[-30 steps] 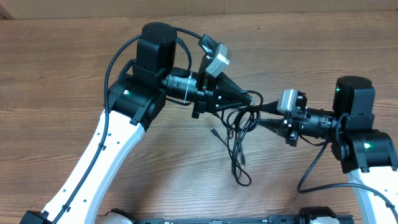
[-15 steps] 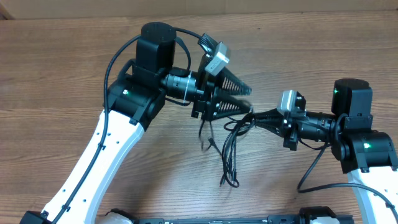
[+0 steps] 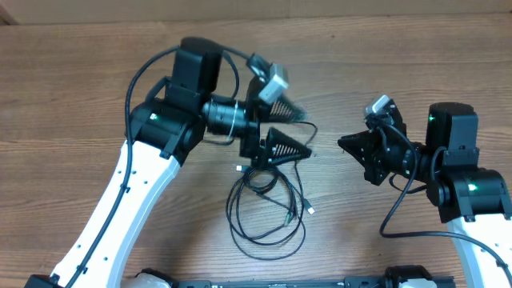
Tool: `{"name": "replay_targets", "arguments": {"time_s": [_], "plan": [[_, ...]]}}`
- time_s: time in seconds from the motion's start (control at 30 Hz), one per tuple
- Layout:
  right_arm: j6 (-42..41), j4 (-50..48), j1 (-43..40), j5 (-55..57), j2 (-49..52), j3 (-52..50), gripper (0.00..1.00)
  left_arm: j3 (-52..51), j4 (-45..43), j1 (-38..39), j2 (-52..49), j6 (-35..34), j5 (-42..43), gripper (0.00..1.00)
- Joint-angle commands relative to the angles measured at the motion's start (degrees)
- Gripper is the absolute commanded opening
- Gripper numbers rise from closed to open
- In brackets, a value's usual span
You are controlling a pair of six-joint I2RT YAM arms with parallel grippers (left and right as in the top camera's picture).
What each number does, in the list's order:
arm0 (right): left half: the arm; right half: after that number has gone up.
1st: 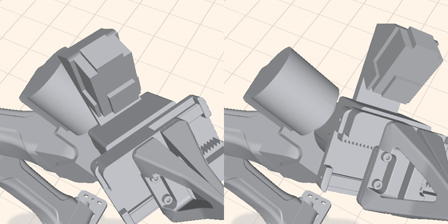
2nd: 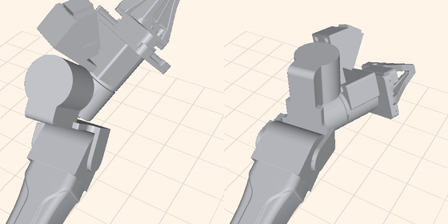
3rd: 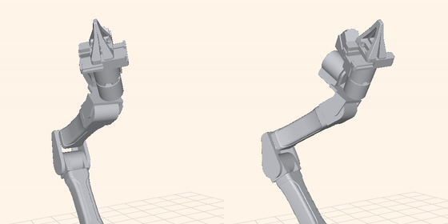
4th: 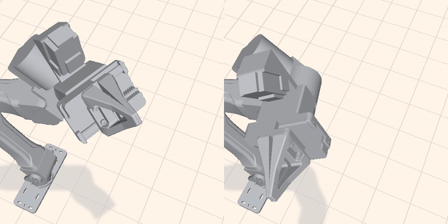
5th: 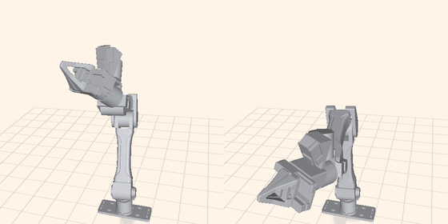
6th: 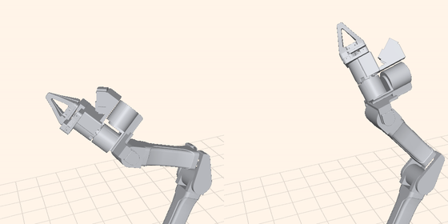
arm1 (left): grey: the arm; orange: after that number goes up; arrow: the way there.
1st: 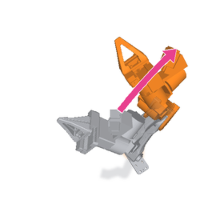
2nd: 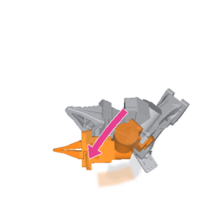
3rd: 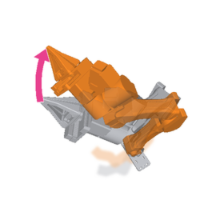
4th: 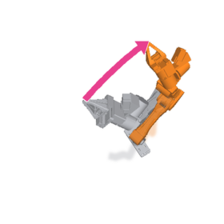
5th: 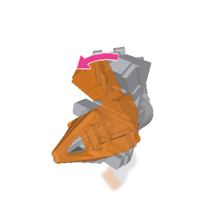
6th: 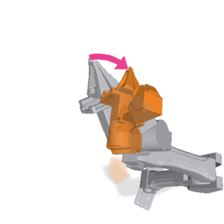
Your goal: Untangle cables
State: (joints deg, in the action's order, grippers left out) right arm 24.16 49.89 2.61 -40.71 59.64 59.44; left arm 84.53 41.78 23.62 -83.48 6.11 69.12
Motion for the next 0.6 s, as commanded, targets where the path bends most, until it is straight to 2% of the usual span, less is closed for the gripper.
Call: {"name": "replay_targets", "arguments": {"time_s": [0.0,0.1,0.2,0.33,0.57], "plan": [[-1.51,1.07,-0.11,1.25,-0.31,0.13,0.05,0.44,8.04,0.09,1.09,5.7,-18.71,1.0],[-1.51,2.32,-0.11,1.25,-0.31,0.13,0.31,0.44,15.93,0.09,1.09,5.46,-30.93,1.0],[-1.75,3.45,-0.11,1.25,-0.31,0.13,0.46,0.2,22.47,0.09,1.09,4.98,-39.32,1.0],[-1.92,4.22,-0.11,1.25,-0.31,0.13,0.5,-2.43,25.22,0.09,1.09,1.62,-44.61,1.0],[-2.14,5.14,-0.11,1.25,-0.31,0.13,0.5,-12.37,19.82,0.09,1.01,-4.57,-45.27,1.0]]}}
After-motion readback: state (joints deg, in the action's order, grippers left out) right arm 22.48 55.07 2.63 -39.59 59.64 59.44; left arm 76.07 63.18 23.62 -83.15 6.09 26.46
